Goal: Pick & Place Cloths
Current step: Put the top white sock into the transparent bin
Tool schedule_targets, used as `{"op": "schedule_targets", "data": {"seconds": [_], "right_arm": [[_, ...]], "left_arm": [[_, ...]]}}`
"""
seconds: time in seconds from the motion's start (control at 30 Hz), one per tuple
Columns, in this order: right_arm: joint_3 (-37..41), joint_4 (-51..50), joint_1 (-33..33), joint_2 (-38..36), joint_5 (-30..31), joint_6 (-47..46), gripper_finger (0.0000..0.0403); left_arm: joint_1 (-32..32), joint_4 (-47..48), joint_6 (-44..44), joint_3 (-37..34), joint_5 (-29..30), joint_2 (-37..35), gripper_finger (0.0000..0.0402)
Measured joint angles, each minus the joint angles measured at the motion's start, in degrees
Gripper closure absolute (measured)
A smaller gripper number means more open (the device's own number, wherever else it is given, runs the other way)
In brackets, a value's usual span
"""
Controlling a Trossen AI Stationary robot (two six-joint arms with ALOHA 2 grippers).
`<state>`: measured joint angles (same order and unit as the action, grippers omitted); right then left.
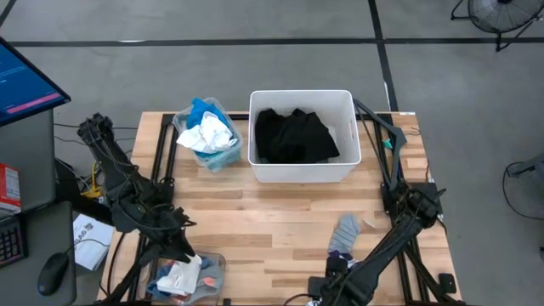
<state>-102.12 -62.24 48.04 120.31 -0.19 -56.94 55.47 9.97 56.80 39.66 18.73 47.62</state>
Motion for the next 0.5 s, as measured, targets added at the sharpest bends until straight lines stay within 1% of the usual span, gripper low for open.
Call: {"op": "schedule_targets", "data": {"seconds": [0.23,0.43,0.5], "right_arm": [[8.1,6.3,0.8,0.0,-0.1,0.5,0.0097],[12.5,11.6,0.6,0.0,-1.1,2.1,0.0097],[14.1,15.0,0.6,0.0,-1.6,2.7,0.0097]], "left_arm": [[0.0,-1.8,0.0,0.0,0.3,0.0,0.0266],[0.0,-3.5,0.0,0.0,0.5,0.0,0.0261],[0.0,-3.8,0.0,0.0,0.5,0.0,0.0261]]}}
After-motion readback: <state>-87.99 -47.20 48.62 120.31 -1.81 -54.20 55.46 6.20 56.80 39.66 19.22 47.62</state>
